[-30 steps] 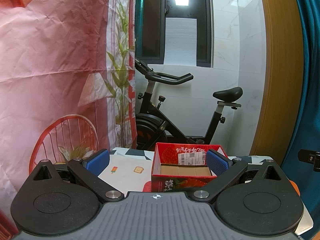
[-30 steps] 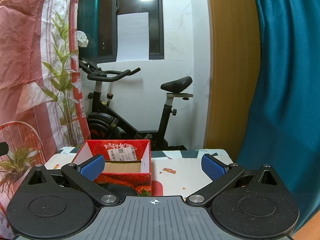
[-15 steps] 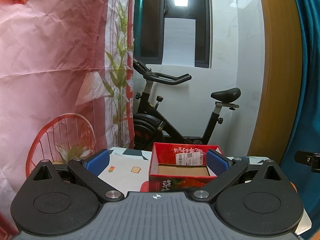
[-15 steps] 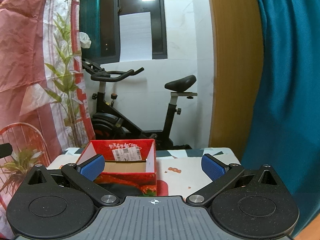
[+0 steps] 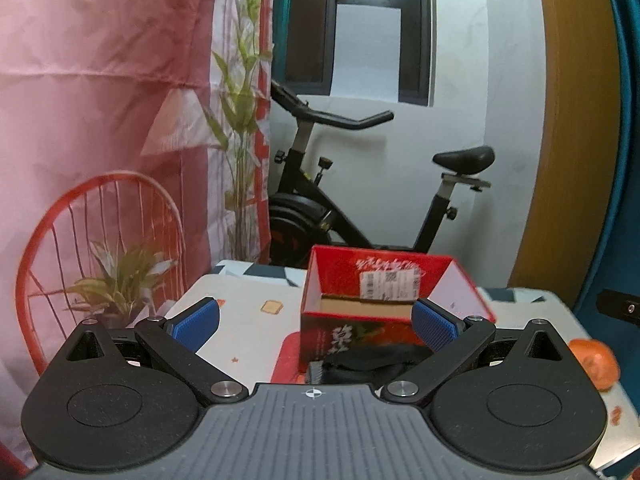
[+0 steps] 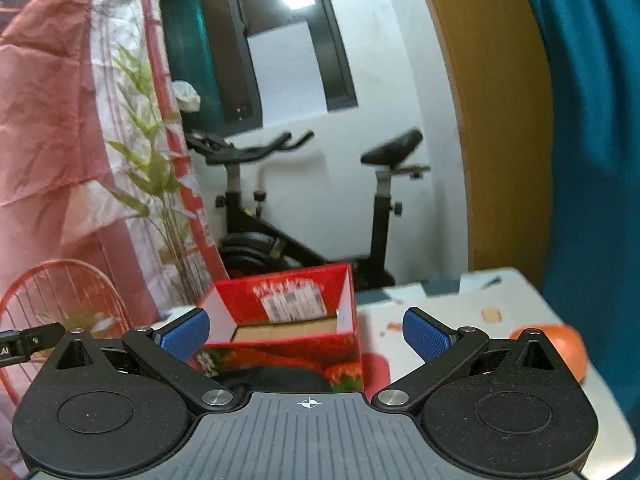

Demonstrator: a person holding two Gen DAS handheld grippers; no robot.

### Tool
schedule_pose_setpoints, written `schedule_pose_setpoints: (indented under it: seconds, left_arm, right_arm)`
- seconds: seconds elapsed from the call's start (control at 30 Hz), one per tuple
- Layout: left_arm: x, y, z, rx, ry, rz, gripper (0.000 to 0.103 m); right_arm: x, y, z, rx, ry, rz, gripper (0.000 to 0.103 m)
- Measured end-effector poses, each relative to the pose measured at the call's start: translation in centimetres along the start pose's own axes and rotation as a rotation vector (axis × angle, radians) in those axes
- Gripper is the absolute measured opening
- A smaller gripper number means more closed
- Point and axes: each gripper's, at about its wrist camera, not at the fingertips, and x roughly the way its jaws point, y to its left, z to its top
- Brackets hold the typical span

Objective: Organize soft objects
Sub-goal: 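Move the left tool down toward the clear bag of black insoles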

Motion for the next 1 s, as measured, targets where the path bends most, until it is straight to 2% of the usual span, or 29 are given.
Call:
schedule_pose_setpoints:
  seconds: [0.17,0.3,0.43,0.6,0.73,1.0]
  left_arm:
    - [3.0,0.3,-2.5,-0.009,0.031,0.040,0.103]
    - [5.1,0.8,-4.9,-0.041,0.054,0.010,0.103]
    - [7.2,0.7,-6.9,-0.043,0.127,-0.040,0.103]
    - [9.0,0.1,-8.8,0.003,0.165,-0.084,0.103]
    - [9.7,0.2,-9.6,-0.011,0.187,-0.120,0.103]
    - [11.4,0.2,-10.8,-0.014,0.240,-0.107,0.098]
  right_arm:
    - [3.5,-0.5,-2.9,-0.035,0.090,-0.047,0.103]
    - [5.8,-0.7,-5.5,-0.046,0.190,-0.043,0.103]
    - [7.6,-1.2,-8.1,-0.031,0.288,-0.031,0.103]
    - [8.9,-2.6,-10.5,0.049,0.403,-0.051,0.103]
    - [9.8,-3.1,-12.6,0.073,0.478,-0.095,0.103]
    - [11.5,-5.7,-15.3,0.173,0.586,-0.174,0.103]
